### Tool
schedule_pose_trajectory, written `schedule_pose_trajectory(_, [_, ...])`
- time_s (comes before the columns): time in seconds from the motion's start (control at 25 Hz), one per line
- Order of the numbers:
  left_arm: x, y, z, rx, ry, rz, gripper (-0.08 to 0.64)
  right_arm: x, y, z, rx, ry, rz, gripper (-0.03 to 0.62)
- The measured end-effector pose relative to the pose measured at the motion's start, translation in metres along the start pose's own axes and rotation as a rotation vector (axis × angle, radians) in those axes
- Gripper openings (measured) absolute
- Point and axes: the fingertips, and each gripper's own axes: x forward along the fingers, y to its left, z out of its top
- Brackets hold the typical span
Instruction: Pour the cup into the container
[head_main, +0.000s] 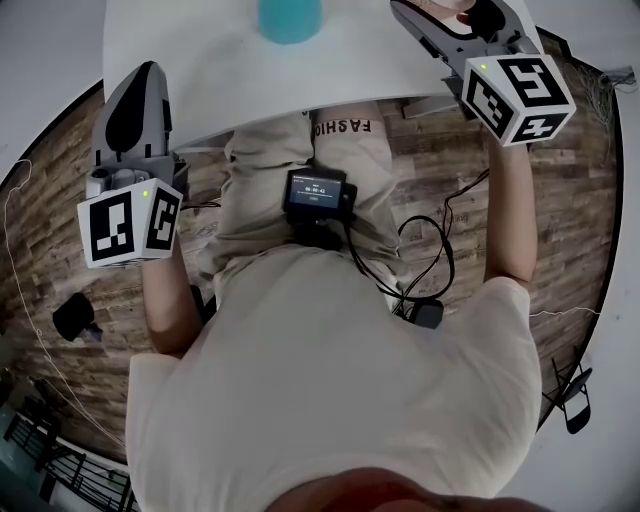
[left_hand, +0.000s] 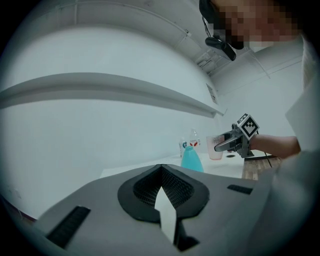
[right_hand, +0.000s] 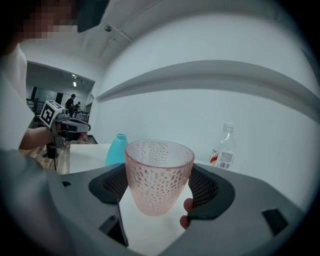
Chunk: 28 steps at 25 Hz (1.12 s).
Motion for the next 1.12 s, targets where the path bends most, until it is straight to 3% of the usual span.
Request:
schedule_pose_trajectory(0.44, [0.005, -0.001, -0.004, 0.013, 0.021, 0.016, 0.012, -0.001, -0.008, -0.015, 0.042, -0.008, 0.002, 0.37])
schedule_pose_trajectory(1.12, [0.0, -0.003, 0.008, 0.008, -0.008, 0.002, 0.012, -0.021, -0.011, -0.004, 0.033, -0.024, -0.034, 0.37])
